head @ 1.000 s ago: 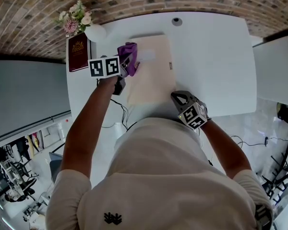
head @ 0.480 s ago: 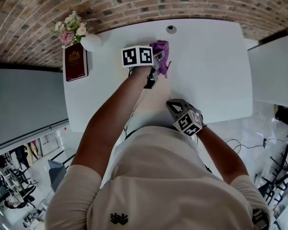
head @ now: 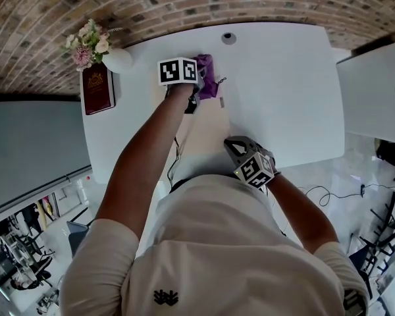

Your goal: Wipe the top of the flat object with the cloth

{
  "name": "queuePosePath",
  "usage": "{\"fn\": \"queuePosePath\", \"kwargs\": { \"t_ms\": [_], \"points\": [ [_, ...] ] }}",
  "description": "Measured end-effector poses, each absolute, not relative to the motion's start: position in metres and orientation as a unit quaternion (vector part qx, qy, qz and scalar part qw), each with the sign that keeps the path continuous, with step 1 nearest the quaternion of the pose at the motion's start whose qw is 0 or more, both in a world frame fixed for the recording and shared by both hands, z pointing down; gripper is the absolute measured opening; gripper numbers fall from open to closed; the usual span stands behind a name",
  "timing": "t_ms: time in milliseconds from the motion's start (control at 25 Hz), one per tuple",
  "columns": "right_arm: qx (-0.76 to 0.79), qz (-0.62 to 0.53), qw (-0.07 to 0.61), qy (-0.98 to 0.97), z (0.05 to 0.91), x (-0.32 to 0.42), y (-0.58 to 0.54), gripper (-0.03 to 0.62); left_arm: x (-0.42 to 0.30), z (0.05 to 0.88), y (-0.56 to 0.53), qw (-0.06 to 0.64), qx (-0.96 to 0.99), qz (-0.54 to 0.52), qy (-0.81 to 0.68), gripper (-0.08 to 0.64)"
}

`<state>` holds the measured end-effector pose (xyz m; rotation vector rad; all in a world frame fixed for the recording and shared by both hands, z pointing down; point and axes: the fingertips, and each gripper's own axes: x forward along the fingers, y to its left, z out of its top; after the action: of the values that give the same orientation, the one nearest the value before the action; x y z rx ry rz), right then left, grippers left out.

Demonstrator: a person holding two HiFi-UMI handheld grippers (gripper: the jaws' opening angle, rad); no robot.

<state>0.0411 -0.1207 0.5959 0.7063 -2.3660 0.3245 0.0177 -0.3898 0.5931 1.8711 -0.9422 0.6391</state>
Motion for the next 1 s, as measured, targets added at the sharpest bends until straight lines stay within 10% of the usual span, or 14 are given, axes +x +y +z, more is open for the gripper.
{"fn": "queuePosePath", "kwargs": {
  "t_ms": [1000],
  "points": [
    [0.274,0.136,0.329,-0.894,0.598,0.037,-0.118,0.029,-0.142,0.585,-0.379,0.402,0.741,0.302,-0.445,0.064]
  ]
}}
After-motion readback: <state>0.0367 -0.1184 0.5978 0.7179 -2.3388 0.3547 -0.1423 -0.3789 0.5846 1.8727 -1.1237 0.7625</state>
